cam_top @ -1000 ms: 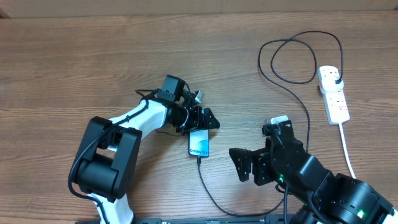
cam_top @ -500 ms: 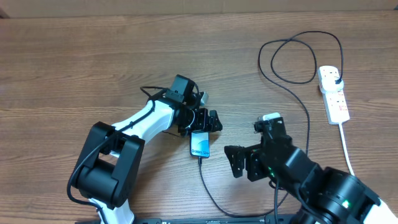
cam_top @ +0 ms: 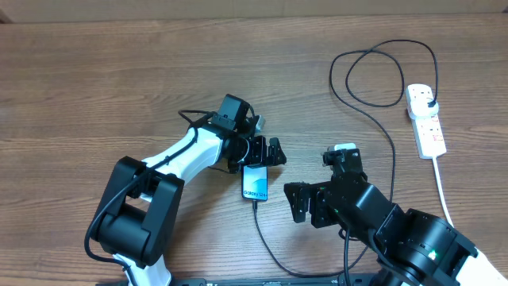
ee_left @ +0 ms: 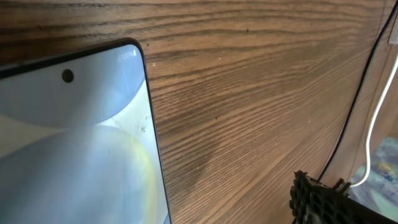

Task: Plug charger to phone and switch on socket
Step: 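Open the left gripper and lift it off the phone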

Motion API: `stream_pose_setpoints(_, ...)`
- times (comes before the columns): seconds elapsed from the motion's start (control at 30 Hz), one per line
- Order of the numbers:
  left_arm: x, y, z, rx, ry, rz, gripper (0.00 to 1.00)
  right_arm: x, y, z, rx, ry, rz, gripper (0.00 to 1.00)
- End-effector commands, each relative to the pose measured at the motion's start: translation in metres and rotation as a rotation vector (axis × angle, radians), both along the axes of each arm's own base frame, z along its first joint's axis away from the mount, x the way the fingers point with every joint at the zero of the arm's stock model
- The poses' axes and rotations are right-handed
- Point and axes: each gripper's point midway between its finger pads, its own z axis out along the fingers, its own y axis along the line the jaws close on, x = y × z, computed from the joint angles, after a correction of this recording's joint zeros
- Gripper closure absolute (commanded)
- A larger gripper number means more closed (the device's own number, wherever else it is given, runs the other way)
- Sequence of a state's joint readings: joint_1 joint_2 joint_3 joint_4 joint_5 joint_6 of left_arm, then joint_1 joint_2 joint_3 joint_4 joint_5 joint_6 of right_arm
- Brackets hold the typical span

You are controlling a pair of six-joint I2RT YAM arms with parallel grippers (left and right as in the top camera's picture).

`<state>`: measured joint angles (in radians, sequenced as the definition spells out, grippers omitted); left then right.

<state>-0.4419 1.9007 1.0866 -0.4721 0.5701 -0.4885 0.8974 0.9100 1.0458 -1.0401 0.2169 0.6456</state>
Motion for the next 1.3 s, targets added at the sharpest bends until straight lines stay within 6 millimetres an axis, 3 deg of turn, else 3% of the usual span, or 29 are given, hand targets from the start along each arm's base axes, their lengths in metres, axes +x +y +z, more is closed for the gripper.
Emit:
stream_pose_setpoints(0.0,-0.029,0.068,-0.079,0.355,0.126,0.092,0.0,0.002,-0.001,0.003,0.01,-0.01,-0.017,0.0)
stream_pose_setpoints(0.17,-0.031,0.077,-0.081,0.407,0.149,0.15,0.0,0.002,-0.001,0.003,0.009,-0.01,-0.017,0.0)
stream_pose_setpoints(1.27,-0.024,0.092,-0.085,0.495,0.084,0.126,0.0,0.006,0.004,-0.005,-0.013,0.011,-0.019,0.0)
